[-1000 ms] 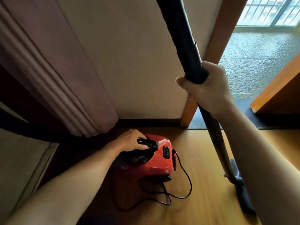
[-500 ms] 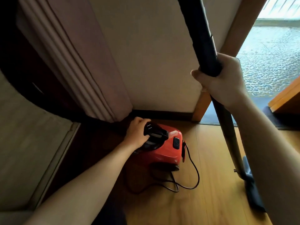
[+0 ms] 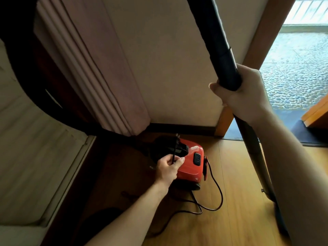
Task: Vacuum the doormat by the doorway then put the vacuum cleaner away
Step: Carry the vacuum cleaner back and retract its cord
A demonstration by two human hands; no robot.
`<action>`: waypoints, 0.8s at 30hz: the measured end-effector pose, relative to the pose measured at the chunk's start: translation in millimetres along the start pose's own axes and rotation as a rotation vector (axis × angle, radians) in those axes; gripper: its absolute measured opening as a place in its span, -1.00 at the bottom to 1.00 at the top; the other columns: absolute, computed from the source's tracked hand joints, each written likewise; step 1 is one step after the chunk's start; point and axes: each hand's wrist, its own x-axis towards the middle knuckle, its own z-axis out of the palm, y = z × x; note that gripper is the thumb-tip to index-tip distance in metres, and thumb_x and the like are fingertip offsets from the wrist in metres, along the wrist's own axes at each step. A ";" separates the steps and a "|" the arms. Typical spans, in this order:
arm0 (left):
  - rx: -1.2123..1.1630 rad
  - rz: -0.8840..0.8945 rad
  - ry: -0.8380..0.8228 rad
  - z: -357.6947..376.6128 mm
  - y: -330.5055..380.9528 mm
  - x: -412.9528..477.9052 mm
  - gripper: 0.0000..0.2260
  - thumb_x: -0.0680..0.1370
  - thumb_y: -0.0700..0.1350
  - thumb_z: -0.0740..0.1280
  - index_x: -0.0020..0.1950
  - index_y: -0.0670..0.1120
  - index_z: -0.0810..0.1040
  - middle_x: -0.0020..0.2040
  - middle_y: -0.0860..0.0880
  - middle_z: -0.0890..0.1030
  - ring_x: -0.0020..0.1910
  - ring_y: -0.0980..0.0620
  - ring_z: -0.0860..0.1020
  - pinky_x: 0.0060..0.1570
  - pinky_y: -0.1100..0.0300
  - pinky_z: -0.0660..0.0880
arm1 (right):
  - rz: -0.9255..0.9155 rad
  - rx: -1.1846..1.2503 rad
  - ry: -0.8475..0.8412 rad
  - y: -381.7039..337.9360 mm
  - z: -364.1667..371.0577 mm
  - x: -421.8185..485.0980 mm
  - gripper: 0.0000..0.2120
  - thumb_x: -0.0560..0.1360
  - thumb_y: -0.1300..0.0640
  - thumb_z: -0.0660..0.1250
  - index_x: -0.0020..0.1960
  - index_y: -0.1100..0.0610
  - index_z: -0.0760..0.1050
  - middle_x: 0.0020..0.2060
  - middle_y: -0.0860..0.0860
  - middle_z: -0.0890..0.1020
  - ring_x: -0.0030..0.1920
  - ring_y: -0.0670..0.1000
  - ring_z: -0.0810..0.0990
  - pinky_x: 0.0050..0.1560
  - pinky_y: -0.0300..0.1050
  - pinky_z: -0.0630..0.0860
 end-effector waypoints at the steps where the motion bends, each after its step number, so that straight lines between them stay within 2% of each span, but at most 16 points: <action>1: -0.102 -0.074 0.025 6.8 6.2 2.0 -0.84 0.52 -0.04 0.47 -0.04 -0.11 0.62 -0.26 0.02 0.57 -0.33 0.10 0.48 -0.46 0.33 0.38 | -0.002 0.007 0.006 -0.4 -1.2 -0.1 -0.70 0.41 0.04 0.48 -0.17 0.25 0.46 -0.30 0.24 0.57 -0.31 0.32 0.57 -0.25 0.25 0.57; 4: -0.329 -0.291 0.067 19.9 20.1 13.6 -0.66 0.47 0.00 0.53 0.15 -0.10 0.57 -0.09 -0.04 0.58 -0.23 0.07 0.53 -0.48 0.31 0.39 | -0.009 0.004 0.013 -1.9 -3.3 -1.6 -0.70 0.41 0.04 0.47 -0.16 0.24 0.46 -0.31 0.23 0.56 -0.32 0.30 0.56 -0.26 0.24 0.56; 5: -0.353 -0.318 0.079 23.4 23.0 18.2 -0.58 0.44 0.04 0.55 0.20 -0.09 0.56 -0.02 -0.05 0.60 -0.16 0.05 0.57 -0.43 0.29 0.47 | -0.011 -0.001 0.013 -2.3 -3.3 -2.6 -0.71 0.42 0.04 0.47 -0.16 0.23 0.46 -0.31 0.22 0.56 -0.31 0.29 0.56 -0.26 0.23 0.57; 6: -0.366 -0.327 0.097 26.9 26.4 22.3 -0.50 0.41 0.08 0.56 0.25 -0.08 0.54 0.06 -0.07 0.62 -0.04 0.01 0.60 -0.24 0.19 0.62 | -0.013 -0.006 0.013 -2.6 -2.9 -3.9 -0.71 0.42 0.04 0.48 -0.17 0.23 0.46 -0.32 0.21 0.55 -0.32 0.28 0.56 -0.26 0.22 0.57; 7: -0.380 -0.332 0.124 30.6 30.6 25.6 -0.43 0.39 0.11 0.58 0.30 -0.07 0.51 0.15 -0.08 0.61 0.10 -0.06 0.61 0.06 -0.01 0.62 | -0.015 -0.010 0.014 -2.8 -2.7 -5.3 -0.71 0.42 0.05 0.48 -0.18 0.22 0.46 -0.33 0.20 0.55 -0.32 0.27 0.55 -0.27 0.20 0.56; 8: -0.400 -0.334 0.168 33.9 33.6 29.0 -0.37 0.36 0.11 0.59 0.34 -0.08 0.48 0.22 -0.10 0.60 0.22 -0.13 0.58 0.25 -0.16 0.50 | -0.014 -0.014 0.015 -3.2 -2.3 -7.1 -0.71 0.42 0.05 0.48 -0.19 0.22 0.45 -0.34 0.19 0.54 -0.33 0.26 0.54 -0.28 0.18 0.55; 9: -0.437 -0.323 0.225 36.6 36.3 31.7 -0.33 0.36 0.10 0.60 0.36 -0.09 0.46 0.26 -0.12 0.58 0.30 -0.19 0.54 0.33 -0.20 0.43 | -0.013 -0.014 0.019 -3.7 -2.2 -8.8 -0.71 0.42 0.05 0.48 -0.20 0.22 0.44 -0.34 0.20 0.54 -0.34 0.26 0.53 -0.29 0.16 0.54; 11: -0.554 -0.313 0.322 40.7 42.6 37.1 -0.30 0.36 0.08 0.60 0.40 -0.11 0.43 0.31 -0.13 0.54 0.36 -0.20 0.49 0.36 -0.16 0.43 | -0.016 -0.011 0.024 -4.3 -1.1 -10.5 -0.70 0.42 0.07 0.49 -0.20 0.23 0.43 -0.35 0.21 0.53 -0.34 0.26 0.52 -0.30 0.14 0.53; 13: -0.641 -0.323 0.352 43.5 44.3 44.4 -0.25 0.36 0.10 0.60 0.44 -0.08 0.38 0.36 -0.13 0.51 0.39 -0.20 0.46 0.37 -0.15 0.42 | -0.013 -0.009 0.019 -4.6 -0.4 -11.8 -0.71 0.44 0.10 0.50 -0.20 0.24 0.43 -0.35 0.21 0.53 -0.34 0.26 0.51 -0.32 0.12 0.53; 15: -0.668 -0.339 0.347 44.3 42.8 48.7 -0.20 0.36 0.10 0.60 0.50 -0.04 0.31 0.41 -0.13 0.46 0.43 -0.21 0.42 0.40 -0.17 0.39 | -0.020 -0.016 0.023 -5.5 0.3 -11.9 -0.74 0.43 0.12 0.49 -0.21 0.22 0.44 -0.36 0.19 0.53 -0.35 0.23 0.50 -0.33 0.09 0.51; 18: -0.661 -0.358 0.275 40.5 44.4 51.5 -0.15 0.40 0.06 0.58 0.56 -0.02 0.20 0.47 -0.16 0.39 0.46 -0.26 0.37 0.42 -0.20 0.36 | -0.016 0.000 0.007 -11.2 0.8 -12.3 -0.88 0.33 0.14 0.42 -0.20 0.08 0.49 -0.35 0.03 0.56 -0.33 0.09 0.52 -0.29 0.01 0.50; 20: -0.618 -0.355 0.213 35.0 46.7 53.7 -0.14 0.38 0.08 0.59 0.55 -0.02 0.22 0.45 -0.18 0.42 0.45 -0.28 0.39 0.41 -0.21 0.34 | -0.033 0.036 -0.059 -13.9 1.7 -10.9 -0.84 0.31 0.14 0.39 -0.11 0.08 0.53 -0.27 0.02 0.60 -0.28 0.09 0.57 -0.23 0.07 0.56; 24: -0.433 -0.307 0.130 24.4 47.2 57.6 -0.15 0.32 0.13 0.61 0.48 -0.05 0.28 0.39 -0.18 0.49 0.38 -0.27 0.47 0.34 -0.24 0.34 | -0.122 0.134 -0.206 -14.4 5.4 -9.8 -0.71 0.40 0.04 0.46 -0.01 0.17 0.47 -0.21 0.25 0.55 -0.30 0.29 0.57 -0.31 0.29 0.53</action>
